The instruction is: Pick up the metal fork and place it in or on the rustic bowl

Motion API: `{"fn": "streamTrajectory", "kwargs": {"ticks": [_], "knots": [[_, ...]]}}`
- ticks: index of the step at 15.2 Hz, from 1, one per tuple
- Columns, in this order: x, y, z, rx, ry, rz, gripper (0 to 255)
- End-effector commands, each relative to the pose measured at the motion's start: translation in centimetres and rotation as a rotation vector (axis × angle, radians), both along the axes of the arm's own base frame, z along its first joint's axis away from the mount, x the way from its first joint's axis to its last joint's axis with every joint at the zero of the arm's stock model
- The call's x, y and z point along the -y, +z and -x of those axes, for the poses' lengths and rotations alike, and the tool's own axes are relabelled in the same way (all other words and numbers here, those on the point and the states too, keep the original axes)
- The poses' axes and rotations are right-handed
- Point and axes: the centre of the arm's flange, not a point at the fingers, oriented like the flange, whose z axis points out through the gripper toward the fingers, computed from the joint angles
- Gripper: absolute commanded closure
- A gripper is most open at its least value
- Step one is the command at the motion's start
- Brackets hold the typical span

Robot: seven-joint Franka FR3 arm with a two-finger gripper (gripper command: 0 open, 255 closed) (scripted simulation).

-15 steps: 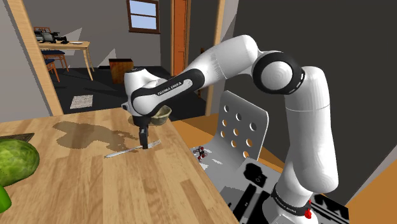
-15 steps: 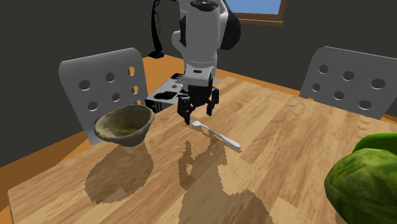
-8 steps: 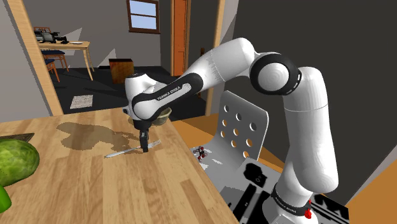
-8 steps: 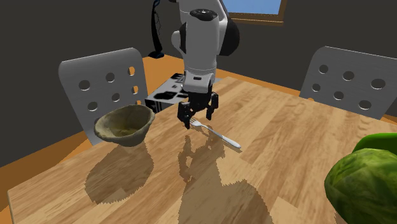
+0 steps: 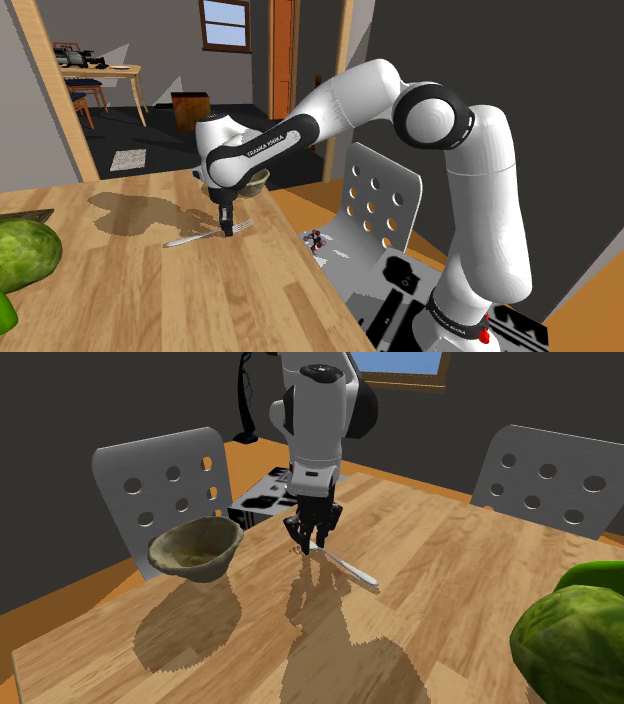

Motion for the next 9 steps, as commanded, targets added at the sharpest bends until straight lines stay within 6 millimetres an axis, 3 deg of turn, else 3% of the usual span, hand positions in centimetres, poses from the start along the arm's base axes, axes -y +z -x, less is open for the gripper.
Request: {"fn": "streamTrajectory", "kwargs": {"ticks": [1, 5, 9], "knots": [[0.3, -0.2, -0.1, -0.002, -0.003, 0.003, 255], [0.2, -0.2, 0.0, -0.002, -0.003, 0.002, 255], [0.2, 1.9, 0.0, -0.002, -0.003, 0.002, 255]]}}
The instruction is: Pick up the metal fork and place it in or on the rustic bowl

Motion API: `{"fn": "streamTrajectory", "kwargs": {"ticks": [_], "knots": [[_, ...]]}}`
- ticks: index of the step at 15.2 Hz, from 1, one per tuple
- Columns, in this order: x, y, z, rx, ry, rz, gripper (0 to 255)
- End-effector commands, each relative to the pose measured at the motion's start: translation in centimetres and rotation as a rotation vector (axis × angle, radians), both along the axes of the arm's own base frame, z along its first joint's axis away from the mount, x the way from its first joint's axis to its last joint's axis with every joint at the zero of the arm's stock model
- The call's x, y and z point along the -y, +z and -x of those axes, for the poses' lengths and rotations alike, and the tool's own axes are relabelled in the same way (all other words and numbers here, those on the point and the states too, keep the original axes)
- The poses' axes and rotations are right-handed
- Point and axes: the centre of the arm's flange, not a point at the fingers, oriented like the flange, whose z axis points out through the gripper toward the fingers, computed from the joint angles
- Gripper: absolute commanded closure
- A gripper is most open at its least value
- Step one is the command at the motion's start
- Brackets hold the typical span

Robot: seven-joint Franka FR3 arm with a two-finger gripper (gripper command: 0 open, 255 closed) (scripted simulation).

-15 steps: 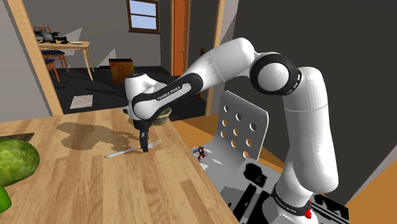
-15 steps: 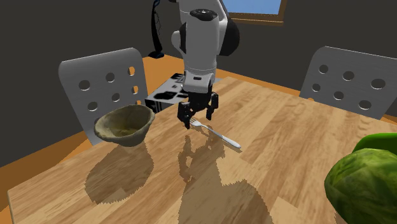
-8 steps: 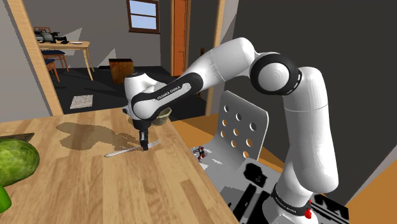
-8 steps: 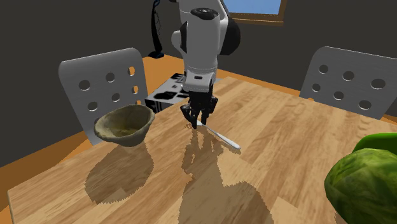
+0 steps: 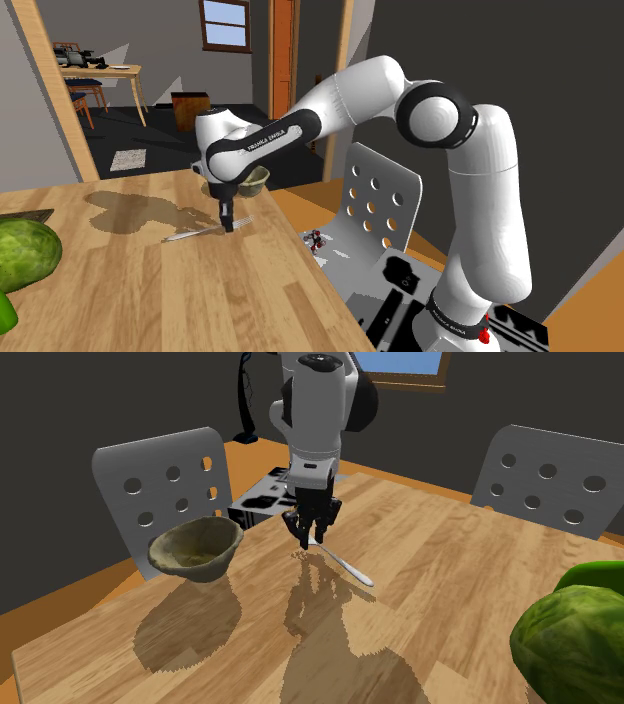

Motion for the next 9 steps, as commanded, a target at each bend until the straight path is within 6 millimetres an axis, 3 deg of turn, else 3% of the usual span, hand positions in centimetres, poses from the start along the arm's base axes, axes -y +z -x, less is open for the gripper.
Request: {"fn": "streamTrajectory", "kwargs": {"ticks": [1, 9], "knots": [[0.0, 1.0, 0.0, 0.000, 0.000, 0.000, 255], [0.0, 5.2, 0.0, 0.000, 0.000, 0.000, 255]]}}
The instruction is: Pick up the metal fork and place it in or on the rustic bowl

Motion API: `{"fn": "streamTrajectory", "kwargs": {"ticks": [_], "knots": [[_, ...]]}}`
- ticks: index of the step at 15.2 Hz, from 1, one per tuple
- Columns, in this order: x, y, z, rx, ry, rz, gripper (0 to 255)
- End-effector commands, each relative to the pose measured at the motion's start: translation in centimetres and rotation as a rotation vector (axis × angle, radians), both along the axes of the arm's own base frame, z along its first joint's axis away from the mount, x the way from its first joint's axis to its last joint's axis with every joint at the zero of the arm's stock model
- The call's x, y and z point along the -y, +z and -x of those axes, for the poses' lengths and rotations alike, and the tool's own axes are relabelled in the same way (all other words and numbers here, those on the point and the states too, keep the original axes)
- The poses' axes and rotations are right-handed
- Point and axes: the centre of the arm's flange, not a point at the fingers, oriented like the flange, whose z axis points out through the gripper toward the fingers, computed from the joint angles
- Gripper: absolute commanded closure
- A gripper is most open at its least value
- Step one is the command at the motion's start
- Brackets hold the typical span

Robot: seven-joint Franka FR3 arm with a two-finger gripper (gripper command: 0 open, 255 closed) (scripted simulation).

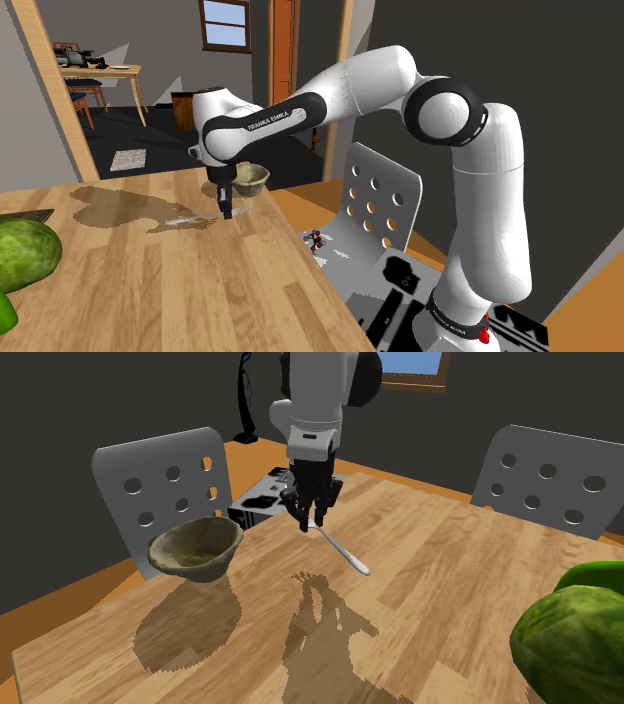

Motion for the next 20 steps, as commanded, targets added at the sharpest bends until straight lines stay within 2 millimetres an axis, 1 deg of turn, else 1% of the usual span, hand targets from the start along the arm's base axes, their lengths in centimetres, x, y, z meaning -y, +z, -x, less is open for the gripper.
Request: {"fn": "streamTrajectory", "kwargs": {"ticks": [1, 19, 20], "knots": [[0.0, 1.0, 0.1, 0.000, 0.000, 0.000, 255], [0.0, 10.5, 0.1, 0.000, 0.000, 0.000, 255], [0.0, 10.8, 0.1, 0.000, 0.000, 0.000, 255]]}}
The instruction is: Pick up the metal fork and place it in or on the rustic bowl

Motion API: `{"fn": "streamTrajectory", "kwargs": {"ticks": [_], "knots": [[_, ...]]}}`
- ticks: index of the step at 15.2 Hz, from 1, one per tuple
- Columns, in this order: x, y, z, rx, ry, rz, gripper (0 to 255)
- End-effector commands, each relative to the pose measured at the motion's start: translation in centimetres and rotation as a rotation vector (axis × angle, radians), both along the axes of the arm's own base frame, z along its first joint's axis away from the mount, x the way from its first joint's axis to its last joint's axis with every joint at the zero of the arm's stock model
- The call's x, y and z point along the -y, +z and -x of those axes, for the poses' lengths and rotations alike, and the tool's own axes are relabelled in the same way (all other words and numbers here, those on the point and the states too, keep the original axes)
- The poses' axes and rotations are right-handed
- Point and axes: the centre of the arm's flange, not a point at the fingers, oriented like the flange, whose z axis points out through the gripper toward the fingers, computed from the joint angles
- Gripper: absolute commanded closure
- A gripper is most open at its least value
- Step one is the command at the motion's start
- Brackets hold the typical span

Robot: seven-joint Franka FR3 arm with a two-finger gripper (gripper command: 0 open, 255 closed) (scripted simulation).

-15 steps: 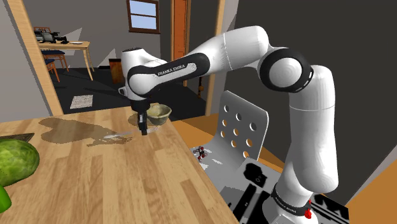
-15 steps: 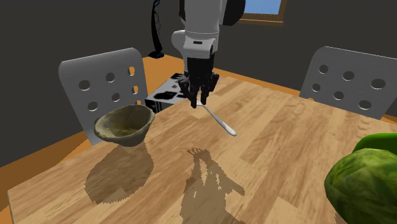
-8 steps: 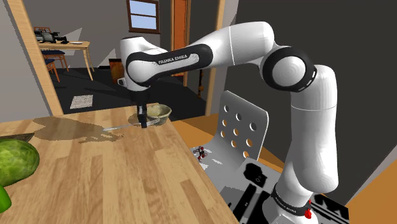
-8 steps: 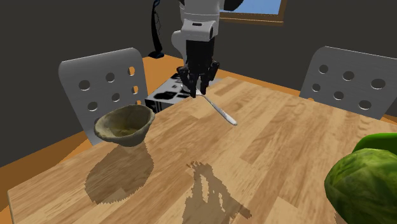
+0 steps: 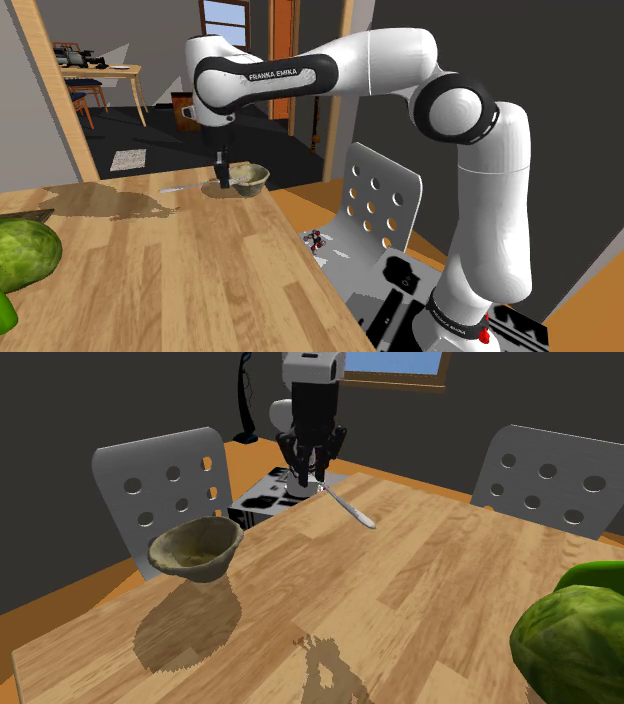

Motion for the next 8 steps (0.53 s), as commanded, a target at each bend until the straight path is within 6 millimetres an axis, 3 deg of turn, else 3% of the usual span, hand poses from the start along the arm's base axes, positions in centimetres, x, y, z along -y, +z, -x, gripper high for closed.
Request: {"fn": "streamTrajectory", "kwargs": {"ticks": [1, 8], "knots": [[1.1, 0.5, -0.6, -0.001, 0.000, 0.000, 255], [9.0, 0.7, -5.5, -0.001, 0.000, 0.000, 255]]}}
